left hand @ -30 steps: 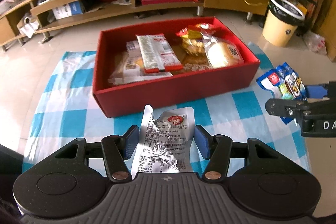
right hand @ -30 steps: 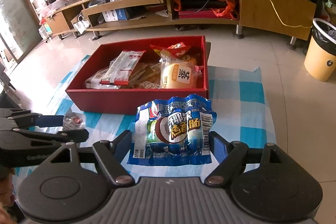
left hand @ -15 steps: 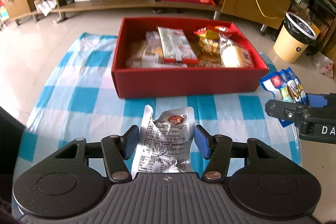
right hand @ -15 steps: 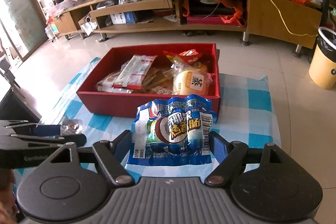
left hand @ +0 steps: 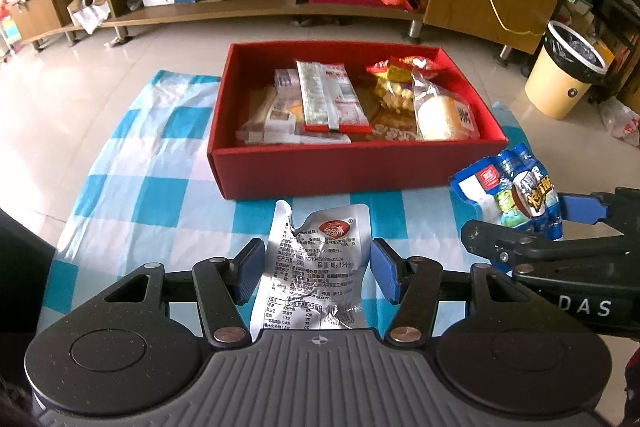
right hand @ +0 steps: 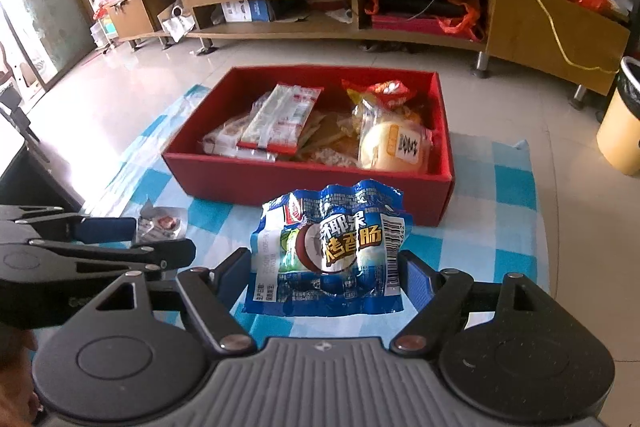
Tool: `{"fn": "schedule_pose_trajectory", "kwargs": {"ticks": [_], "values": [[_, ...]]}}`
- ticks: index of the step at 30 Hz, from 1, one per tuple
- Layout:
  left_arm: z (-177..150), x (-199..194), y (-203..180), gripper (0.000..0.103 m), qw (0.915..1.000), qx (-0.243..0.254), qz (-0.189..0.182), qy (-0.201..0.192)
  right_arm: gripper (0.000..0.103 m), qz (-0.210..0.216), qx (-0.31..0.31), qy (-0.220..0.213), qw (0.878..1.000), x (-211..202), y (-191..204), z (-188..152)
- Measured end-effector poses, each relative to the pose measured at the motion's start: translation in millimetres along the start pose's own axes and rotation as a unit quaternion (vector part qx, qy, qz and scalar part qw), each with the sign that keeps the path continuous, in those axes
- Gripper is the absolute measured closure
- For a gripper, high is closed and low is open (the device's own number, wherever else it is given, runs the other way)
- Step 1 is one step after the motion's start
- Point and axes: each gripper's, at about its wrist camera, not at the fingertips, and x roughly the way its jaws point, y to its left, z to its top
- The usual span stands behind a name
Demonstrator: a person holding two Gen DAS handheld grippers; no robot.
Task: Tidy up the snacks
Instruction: 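Lift the foil pack and sausage pack and carry both over the red box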
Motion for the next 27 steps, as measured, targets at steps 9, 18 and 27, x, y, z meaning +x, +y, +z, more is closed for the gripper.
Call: {"fn": "schedule_pose_trajectory", "kwargs": {"ticks": [9,18,27], "values": [[24.9,-12.8,-0.9,0.039,0.9996,-0.007,0.005,-0.027,0.028,-0.004,0.003,-0.025,1.0,-14.1,1.5,18.8],[47.0,-16.4,-4.0,0.039,0.9989,-0.007,0.014,-0.045,0.028,-0.004,0.016,-0.04,0.999,-16.6,-3.5,37.8],[68.9,-9.6,-9.0,0.039,0.9986,-0.003,0.018,-0.05,0.028,-0.006,0.032,-0.04,0.999,-11.6,-12.8,57.2]]}}
